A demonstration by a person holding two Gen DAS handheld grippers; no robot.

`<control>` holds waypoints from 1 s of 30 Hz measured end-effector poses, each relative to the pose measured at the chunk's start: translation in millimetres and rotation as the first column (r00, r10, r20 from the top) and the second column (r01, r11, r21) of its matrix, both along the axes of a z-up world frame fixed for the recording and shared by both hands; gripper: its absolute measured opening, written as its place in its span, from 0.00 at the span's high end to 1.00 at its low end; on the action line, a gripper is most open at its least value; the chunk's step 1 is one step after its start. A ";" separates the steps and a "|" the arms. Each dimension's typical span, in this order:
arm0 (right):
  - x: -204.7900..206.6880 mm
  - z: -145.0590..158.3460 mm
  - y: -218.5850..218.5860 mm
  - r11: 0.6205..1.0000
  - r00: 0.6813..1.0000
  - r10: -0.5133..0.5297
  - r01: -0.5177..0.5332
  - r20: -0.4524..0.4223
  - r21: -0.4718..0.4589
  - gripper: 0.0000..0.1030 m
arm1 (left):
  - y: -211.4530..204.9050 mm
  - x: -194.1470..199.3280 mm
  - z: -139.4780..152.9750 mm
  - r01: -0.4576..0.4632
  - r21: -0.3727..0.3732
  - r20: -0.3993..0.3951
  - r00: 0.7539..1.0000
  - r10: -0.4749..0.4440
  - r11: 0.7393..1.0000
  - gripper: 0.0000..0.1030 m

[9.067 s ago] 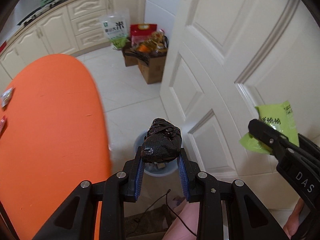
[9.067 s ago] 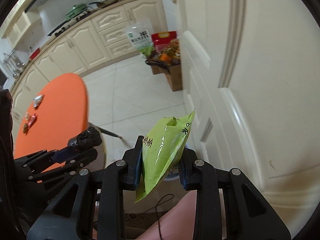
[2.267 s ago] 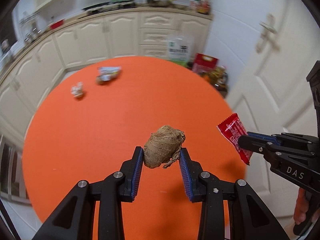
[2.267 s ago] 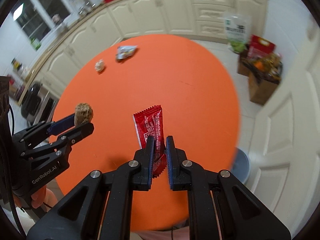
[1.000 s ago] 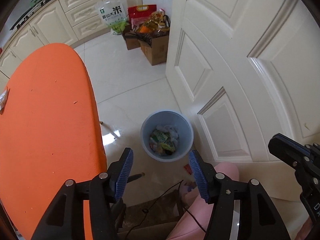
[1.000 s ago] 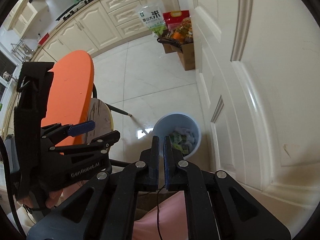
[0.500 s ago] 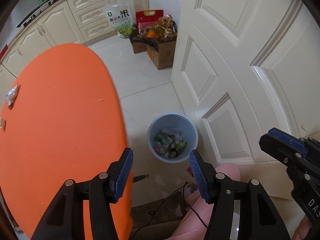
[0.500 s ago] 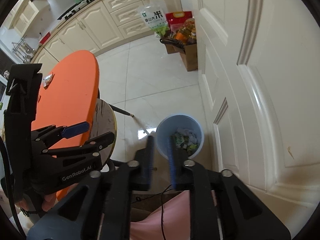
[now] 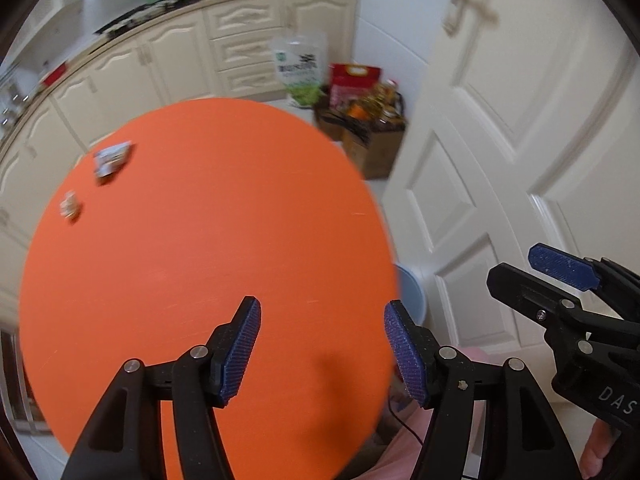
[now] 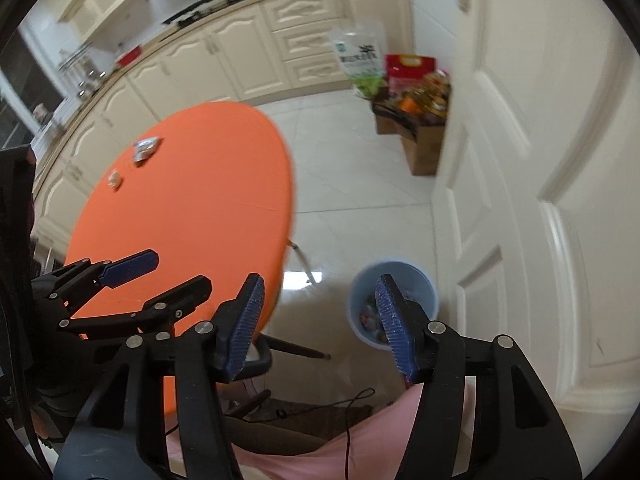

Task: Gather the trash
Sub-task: 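Move both open tools back to the remaining trash on the table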

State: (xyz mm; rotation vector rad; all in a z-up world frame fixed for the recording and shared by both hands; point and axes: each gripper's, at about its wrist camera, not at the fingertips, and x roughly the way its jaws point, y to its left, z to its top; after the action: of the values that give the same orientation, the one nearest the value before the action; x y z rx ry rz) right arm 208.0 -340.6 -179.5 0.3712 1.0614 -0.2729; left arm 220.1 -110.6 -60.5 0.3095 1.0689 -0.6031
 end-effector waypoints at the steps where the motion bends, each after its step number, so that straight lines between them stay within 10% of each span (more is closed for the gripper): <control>1: 6.5 1.3 8.2 1.000 1.000 0.020 -0.020 0.005 0.001 0.43 | 12.5 1.5 2.3 -0.023 -0.005 0.006 1.000 0.023 1.000 0.42; 12: 74.7 3.7 101.7 0.978 0.977 0.210 -0.210 0.026 -0.019 0.13 | 125.5 6.8 13.6 -0.242 -0.029 0.046 0.969 0.243 0.970 0.37; 30: 172.2 -45.5 169.1 0.933 0.929 0.360 -0.357 -0.085 0.055 0.09 | 220.0 65.1 -1.4 -0.463 -0.009 -0.042 0.886 0.462 0.887 0.36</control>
State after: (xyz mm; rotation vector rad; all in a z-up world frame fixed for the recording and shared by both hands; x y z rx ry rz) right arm 380.1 -171.5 -225.0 0.1937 1.2067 0.0590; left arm 285.2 109.4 -61.9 0.0177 1.1250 -0.1888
